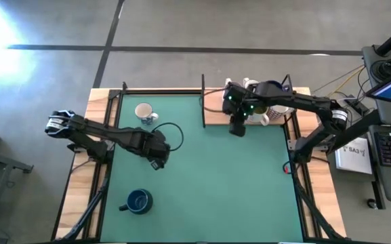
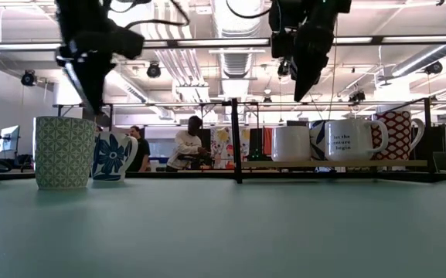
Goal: Place coffee mugs
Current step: Put the green pattern mug on the shelf
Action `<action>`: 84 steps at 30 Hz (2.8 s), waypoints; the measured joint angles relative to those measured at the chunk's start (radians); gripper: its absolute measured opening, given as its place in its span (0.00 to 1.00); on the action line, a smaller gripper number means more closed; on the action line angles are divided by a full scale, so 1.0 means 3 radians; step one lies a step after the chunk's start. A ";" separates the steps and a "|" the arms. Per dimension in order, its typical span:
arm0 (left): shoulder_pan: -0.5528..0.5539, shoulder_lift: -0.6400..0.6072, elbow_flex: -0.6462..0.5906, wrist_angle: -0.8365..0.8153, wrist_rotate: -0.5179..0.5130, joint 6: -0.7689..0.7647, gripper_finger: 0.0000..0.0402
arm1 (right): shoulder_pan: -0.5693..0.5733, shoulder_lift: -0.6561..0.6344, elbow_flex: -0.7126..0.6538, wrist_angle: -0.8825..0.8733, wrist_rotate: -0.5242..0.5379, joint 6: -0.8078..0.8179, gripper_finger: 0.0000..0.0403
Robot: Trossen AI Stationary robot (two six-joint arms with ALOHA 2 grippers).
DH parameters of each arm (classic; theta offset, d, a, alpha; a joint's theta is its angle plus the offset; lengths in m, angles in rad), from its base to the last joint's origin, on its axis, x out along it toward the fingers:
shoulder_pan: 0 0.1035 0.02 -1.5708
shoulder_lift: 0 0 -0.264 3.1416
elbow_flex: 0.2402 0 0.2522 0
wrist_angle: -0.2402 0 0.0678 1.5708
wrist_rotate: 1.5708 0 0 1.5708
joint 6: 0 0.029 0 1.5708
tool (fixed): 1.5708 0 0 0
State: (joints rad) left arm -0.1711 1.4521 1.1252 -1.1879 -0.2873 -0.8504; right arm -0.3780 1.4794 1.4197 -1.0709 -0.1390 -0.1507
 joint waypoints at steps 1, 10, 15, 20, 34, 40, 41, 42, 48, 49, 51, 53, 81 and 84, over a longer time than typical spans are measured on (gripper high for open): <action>-0.0005 0.0000 -0.0001 -0.0097 0.0022 -0.0046 0.27 | 0.0051 -0.0001 0.0000 -0.0020 0.0000 0.0016 0.10; -0.0009 -0.0009 0.0018 -0.0349 0.0061 -0.0086 0.27 | 0.0409 -0.0001 -0.0003 -0.0087 0.0027 0.0307 0.10; -0.0009 -0.0001 -0.0009 -0.0387 0.0059 -0.0079 0.27 | 0.0544 -0.0001 -0.0005 -0.0087 0.0028 0.0358 0.10; -0.0007 0.0000 -0.0132 -0.0290 0.0059 -0.0087 0.27 | 0.0620 -0.0001 -0.0005 -0.0102 0.0029 0.0392 0.10; 0.0019 0.0001 -0.0450 0.0213 0.0111 -0.0022 0.07 | 0.0658 -0.0001 -0.0005 -0.0291 0.0031 0.0479 0.10; 0.0107 0.0006 -0.0439 0.0478 0.0240 0.0164 0.04 | 0.0658 -0.0001 -0.0005 -0.0367 0.0031 0.0539 0.10; 0.0120 0.0018 -0.0413 0.0548 0.0258 0.0198 0.04 | 0.0658 -0.0001 -0.0005 -0.0374 0.0031 0.0563 0.10; 0.0132 0.0031 -0.0377 0.0620 0.0298 0.0230 0.03 | 0.0658 -0.0007 -0.0005 -0.0386 0.0031 0.0586 0.10; 0.0187 0.0179 -0.0098 0.0844 0.0391 0.0499 0.02 | 0.0715 -0.0120 -0.0005 -0.0481 0.0033 0.0664 0.10; 0.0188 0.0221 -0.0053 0.0917 0.0389 0.0565 0.02 | 0.0734 -0.0146 -0.0005 -0.0480 0.0031 0.0681 0.10; 0.0193 0.0333 0.0036 0.0969 0.0391 0.0676 0.03 | 0.0788 -0.0209 -0.0005 -0.0480 0.0032 0.0699 0.10; 0.0193 0.0495 0.0163 0.1058 0.0420 0.0788 0.03 | 0.0856 -0.0263 -0.0005 -0.0476 0.0033 0.0773 0.10; 0.0379 0.1872 0.2003 0.1146 0.0499 0.2508 0.03 | 0.1570 -0.0628 -0.0458 -0.0315 0.0649 0.1228 0.10; 0.0421 0.1872 0.2002 0.1215 0.0497 0.2603 0.03 | 0.1572 -0.0628 -0.0502 -0.0232 0.0650 0.1253 0.10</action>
State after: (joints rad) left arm -0.0447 2.0136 1.7259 -0.8233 -0.1383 -0.0695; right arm 0.0937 1.2911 1.2690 -1.1404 0.0559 0.2250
